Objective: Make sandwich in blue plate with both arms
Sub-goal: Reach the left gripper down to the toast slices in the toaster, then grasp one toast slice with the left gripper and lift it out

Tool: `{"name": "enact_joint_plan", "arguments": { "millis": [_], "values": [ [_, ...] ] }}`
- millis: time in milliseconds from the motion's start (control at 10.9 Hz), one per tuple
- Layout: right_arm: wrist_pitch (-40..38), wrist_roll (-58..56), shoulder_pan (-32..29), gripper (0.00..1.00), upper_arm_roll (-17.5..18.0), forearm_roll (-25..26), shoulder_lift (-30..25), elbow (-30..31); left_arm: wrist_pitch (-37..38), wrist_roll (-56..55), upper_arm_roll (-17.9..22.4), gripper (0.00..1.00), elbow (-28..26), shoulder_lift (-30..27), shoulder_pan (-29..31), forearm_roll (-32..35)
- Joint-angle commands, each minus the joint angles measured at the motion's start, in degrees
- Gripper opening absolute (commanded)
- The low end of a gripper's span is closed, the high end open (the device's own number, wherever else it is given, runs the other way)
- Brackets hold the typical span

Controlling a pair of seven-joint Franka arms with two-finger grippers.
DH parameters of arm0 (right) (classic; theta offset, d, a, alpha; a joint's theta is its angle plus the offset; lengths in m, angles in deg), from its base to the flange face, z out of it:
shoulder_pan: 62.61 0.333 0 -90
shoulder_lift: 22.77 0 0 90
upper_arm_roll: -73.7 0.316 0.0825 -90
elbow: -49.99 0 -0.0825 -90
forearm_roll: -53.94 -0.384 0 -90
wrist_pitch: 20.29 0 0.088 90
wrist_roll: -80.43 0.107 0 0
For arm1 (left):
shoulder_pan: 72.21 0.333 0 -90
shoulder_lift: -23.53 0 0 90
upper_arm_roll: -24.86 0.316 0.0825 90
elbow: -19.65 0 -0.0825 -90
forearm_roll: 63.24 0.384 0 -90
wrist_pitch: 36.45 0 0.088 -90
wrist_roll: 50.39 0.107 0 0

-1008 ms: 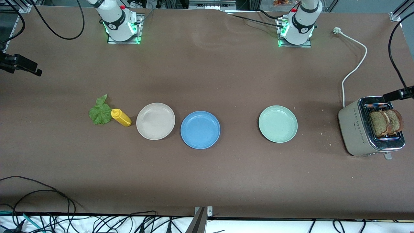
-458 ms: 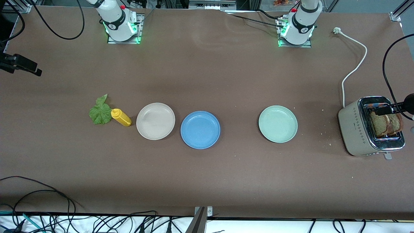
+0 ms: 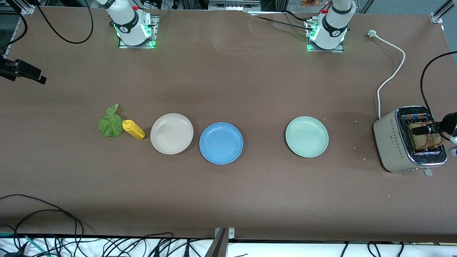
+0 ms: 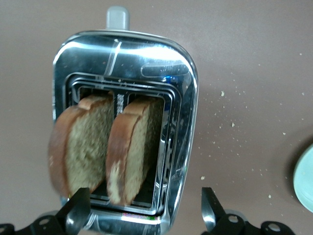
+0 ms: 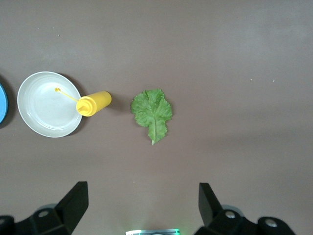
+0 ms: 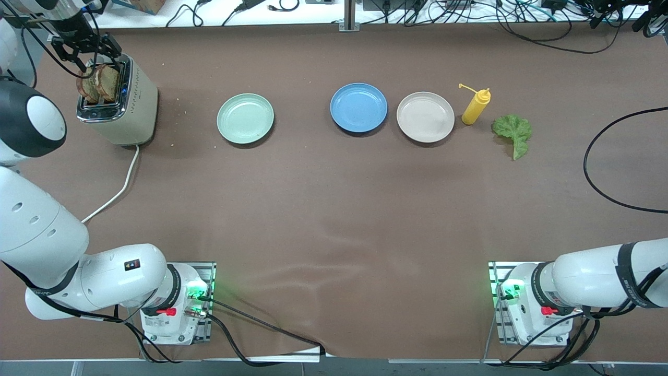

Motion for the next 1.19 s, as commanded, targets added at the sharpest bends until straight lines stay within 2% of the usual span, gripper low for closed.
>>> {"name": "enact_joint_plan", "arguments": {
  "millis": [0,183,367,550,733,825,1100],
  "values": [
    [-0.9,0.0,-0.2,1.00,0.1,-1.0,-0.3,-0.7,-2.2,1.4,-0.5,1.00,1.3,3.3,0.6,1.7],
    [-0.9,0.0,-0.2,1.00,0.2,-1.0,-0.4,-0.7,-2.3,1.4,-0.5,0.99,1.3,3.3,0.8,1.7],
    [-0.9,0.0,-0.2,1.00,0.5,-1.6,-0.5,-0.7,-2.3,4.2,-0.5,0.81,1.3,3.3,0.9,1.7],
    [-0.9,0.0,-0.2,1.00,0.5,-1.6,-0.5,-0.7,-2.3,6.3,-0.5,0.49,1.3,3.3,1.6,1.2],
    [-0.9,0.0,-0.2,1.00,0.5,-1.7,-0.5,-0.7,-2.3,7.5,-0.6,0.10,1.3,3.3,2.4,1.1],
    [-0.9,-0.1,-0.2,1.00,0.5,-1.7,-0.5,-0.7,-2.3,8.7,-0.6,0.00,1.3,3.3,2.7,1.1],
    [-0.9,-0.1,-0.2,1.00,0.5,-1.7,-0.5,-0.7,-2.0,11.8,-0.7,0.00,1.5,2.7,4.0,1.0]
  ]
}}
